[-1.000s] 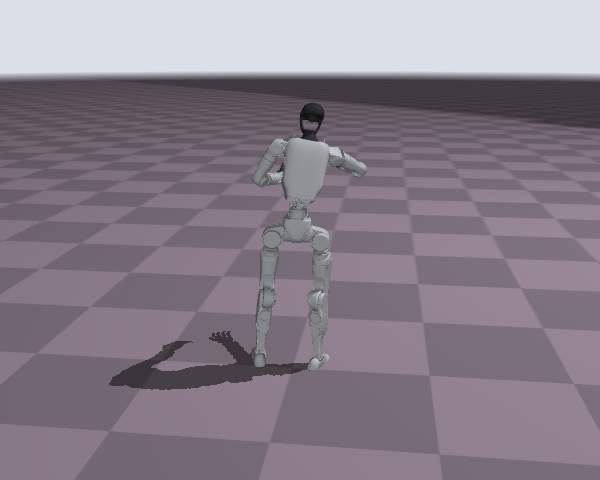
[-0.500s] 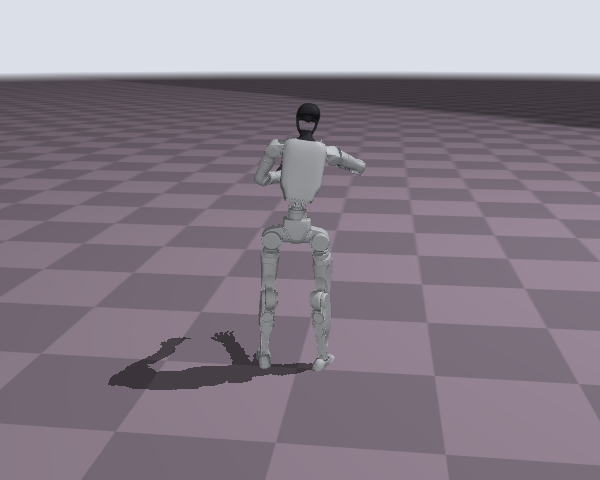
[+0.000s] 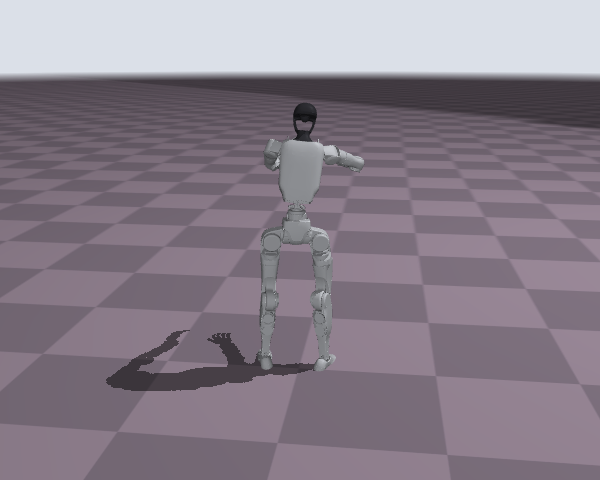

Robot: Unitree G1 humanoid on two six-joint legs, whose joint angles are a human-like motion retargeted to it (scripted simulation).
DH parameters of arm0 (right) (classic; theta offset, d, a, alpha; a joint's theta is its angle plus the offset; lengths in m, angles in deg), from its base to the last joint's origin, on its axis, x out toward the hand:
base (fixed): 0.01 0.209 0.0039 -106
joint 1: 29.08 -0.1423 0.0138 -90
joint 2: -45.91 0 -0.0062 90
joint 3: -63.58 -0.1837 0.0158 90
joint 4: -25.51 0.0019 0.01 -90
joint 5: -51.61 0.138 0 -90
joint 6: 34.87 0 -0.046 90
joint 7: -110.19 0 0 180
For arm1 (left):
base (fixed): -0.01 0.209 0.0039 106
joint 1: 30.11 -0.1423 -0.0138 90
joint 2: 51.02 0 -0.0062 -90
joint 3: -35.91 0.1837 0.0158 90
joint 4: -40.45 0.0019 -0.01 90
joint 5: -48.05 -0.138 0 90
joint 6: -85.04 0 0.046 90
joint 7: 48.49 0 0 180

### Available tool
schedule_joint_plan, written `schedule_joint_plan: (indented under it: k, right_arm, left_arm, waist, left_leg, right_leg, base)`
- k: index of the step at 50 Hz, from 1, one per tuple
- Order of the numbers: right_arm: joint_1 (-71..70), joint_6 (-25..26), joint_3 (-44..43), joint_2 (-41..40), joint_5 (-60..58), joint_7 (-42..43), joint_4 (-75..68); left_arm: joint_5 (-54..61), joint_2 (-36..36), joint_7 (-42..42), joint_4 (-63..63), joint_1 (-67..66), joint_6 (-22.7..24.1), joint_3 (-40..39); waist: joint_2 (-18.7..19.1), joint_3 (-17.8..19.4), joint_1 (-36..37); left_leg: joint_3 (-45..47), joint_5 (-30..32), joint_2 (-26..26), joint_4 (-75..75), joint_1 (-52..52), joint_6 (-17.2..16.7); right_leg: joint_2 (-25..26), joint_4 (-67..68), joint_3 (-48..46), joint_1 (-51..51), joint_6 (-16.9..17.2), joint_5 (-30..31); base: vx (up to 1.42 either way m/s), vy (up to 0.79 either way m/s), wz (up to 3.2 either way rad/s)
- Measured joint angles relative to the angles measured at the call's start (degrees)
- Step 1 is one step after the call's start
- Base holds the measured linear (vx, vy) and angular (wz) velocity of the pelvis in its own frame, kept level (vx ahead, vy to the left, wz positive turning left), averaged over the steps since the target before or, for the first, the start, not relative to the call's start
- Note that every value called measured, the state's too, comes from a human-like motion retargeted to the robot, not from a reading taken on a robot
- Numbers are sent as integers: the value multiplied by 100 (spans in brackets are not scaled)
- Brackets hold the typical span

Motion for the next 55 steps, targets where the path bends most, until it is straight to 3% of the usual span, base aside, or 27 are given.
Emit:
schedule_joint_plan:
  k: [3,10,15,22,29,33,35,37,43,47,50,55]
  right_arm:
    - [-60,42,1,-51,-88,46,-23]
    - [464,104,-586,-133,-484,43,218]
    - [1047,79,-1067,-53,-626,130,469]
    - [1210,65,-1088,-52,-452,-58,461]
    - [424,-43,-330,-206,-131,-67,156]
    - [115,-67,-73,-246,-64,-37,77]
    - [41,-57,-42,-240,-104,-13,74]
    - [-19,-31,-49,-245,-210,-19,80]
    - [73,47,-343,-351,-726,-143,196]
    - [199,17,-500,-248,-958,-86,356]
    - [342,-145,-586,-143,-1012,-104,391]
    - [520,-202,-569,-109,-860,-205,408]
  left_arm:
    - [198,337,-43,-983,-751,197,-124]
    - [677,1178,677,-4825,-4045,595,-882]
    - [743,1240,986,-5928,-5250,580,-1089]
    - [365,568,584,-4831,-3379,249,-778]
    - [-87,-339,-375,-1181,-316,174,-307]
    - [-160,-489,-625,168,365,89,-130]
    - [-126,-447,-698,63,197,189,-163]
    - [-133,-266,-749,-798,-447,396,-312]
    - [-276,597,-27,-4603,-3866,815,-996]
    - [-25,1036,647,-5952,-5755,877,-1373]
    - [188,1193,729,-6186,-6175,848,-1367]
    - [191,1068,268,-5588,-4895,786,-1157]
  waist:
    - [48,15,146]
    - [64,65,461]
    - [-15,80,520]
    - [-194,-8,269]
    - [-397,-21,-146]
    - [-422,-41,-162]
    - [-391,-52,-73]
    - [-334,-40,36]
    - [-230,8,382]
    - [-209,60,642]
    - [-227,69,718]
    - [-234,-7,551]
  left_leg:
    - [148,-33,26,0,61,62]
    - [442,-109,33,0,238,132]
    - [374,-135,-25,8,280,173]
    - [32,-84,-52,0,213,179]
    - [-172,-13,23,0,53,124]
    - [-112,-11,129,0,-25,130]
    - [-27,-22,187,0,-50,140]
    - [88,-45,224,0,-29,151]
    - [504,-153,232,0,174,146]
    - [702,-200,201,4,287,126]
    - [669,-273,106,84,322,167]
    - [434,-237,32,86,295,232]
  right_leg:
    - [35,-35,154,-14,0,23]
    - [64,-111,456,29,0,36]
    - [9,-134,396,130,0,0]
    - [-24,-105,57,242,-55,-55]
    - [16,51,-154,124,-28,-79]
    - [122,65,-97,-11,0,-39]
    - [190,36,-14,-82,0,-4]
    - [237,0,101,-116,0,24]
    - [283,-131,515,-88,0,62]
    - [274,-215,717,-42,0,61]
    - [162,-221,744,58,0,-19]
    - [67,-152,530,138,-6,-77]
  base:
    - [1,-2,-47]
    - [2,-2,-36]
    - [1,0,11]
    - [-2,-1,44]
    - [-4,-2,23]
    - [-2,-3,-15]
    - [-2,-5,-44]
    - [1,-3,-54]
    - [5,0,-61]
    - [6,2,-41]
    - [4,5,3]
    - [1,2,41]
